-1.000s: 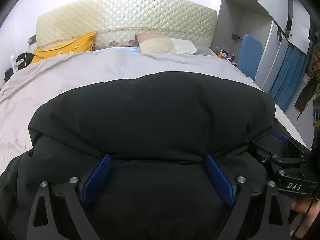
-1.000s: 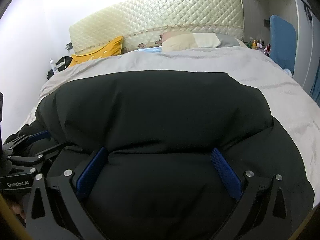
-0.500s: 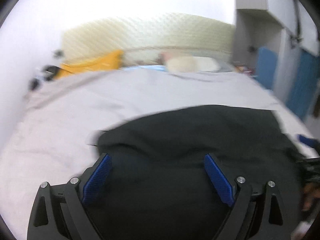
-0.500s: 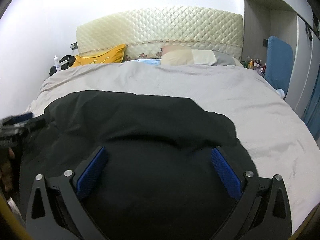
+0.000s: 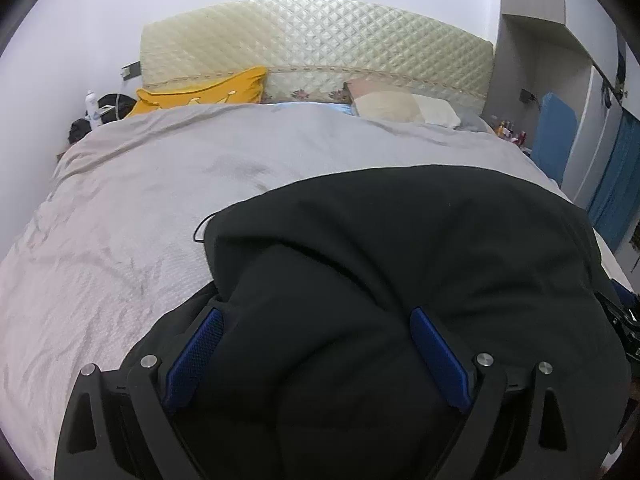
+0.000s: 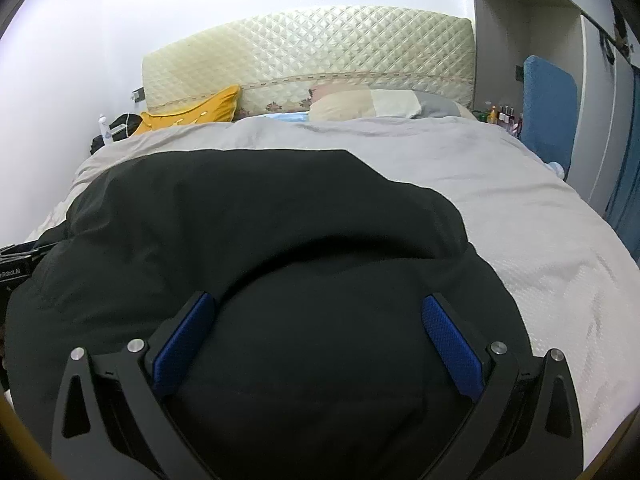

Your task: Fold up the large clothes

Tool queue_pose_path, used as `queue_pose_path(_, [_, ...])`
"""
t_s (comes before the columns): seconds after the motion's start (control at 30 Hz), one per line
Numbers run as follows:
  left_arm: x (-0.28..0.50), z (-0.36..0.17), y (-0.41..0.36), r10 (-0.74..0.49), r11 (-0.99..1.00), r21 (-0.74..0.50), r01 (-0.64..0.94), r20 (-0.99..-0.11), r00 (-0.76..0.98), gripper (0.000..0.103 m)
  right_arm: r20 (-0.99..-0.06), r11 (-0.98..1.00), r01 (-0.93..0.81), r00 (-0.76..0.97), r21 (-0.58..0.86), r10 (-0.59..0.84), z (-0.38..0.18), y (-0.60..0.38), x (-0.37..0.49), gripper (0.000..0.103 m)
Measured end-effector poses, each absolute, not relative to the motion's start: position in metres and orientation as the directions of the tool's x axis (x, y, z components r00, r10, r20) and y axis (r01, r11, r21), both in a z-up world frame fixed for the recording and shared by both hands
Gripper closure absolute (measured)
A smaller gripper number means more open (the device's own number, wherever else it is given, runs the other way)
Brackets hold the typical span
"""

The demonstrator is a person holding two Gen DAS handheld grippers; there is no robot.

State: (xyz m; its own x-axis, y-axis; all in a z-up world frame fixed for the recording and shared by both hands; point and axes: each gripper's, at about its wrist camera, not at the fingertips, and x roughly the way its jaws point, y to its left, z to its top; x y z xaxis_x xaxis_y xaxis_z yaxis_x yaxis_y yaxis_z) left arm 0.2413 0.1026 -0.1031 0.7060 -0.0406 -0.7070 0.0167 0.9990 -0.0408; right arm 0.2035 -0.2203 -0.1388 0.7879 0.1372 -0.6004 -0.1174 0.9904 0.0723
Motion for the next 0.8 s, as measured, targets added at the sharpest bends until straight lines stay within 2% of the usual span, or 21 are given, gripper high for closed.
queue_pose_path(0.13, [0.23,-0.086,0.102,0.004,1.0,-0.014,-0.019,-0.701,0.713,0.008,-0.588,0.996,-0.073,0.805,0.043,0.084,-0.121,-0.219,0.189,0.0])
queue_pose_path(0.23, [0.213,-0.056,0.099,-0.009,0.999,-0.039,-0.024,-0.679,0.734,0.008,-0.563,0.997,-0.061,0.823,0.05,0.079,-0.094,-0.217,0.174,0.0])
queue_pose_path(0.47, [0.155,0.034,0.078,0.001,0.999,-0.035,-0.027,-0.585,0.811,0.008,-0.492,0.993,-0.075,0.864,0.089,0.11,-0.014,-0.214,0.129,0.0])
queue_pose_path(0.57, [0.122,0.069,0.066,0.009,1.0,-0.011,-0.017,-0.53,0.848,0.008,-0.43,0.991,-0.087,0.895,0.098,0.121,0.026,-0.212,0.1,0.0])
queue_pose_path(0.67, [0.092,0.093,0.05,0.065,0.997,0.076,-0.032,-0.478,0.876,0.008,-0.379,0.984,-0.144,0.909,0.102,0.172,0.057,-0.207,0.071,0.0])
queue_pose_path(0.8, [0.056,0.116,0.045,0.022,0.999,0.051,0.001,-0.433,0.901,0.008,-0.327,0.978,-0.185,0.922,0.093,0.206,0.082,-0.198,0.033,0.0])
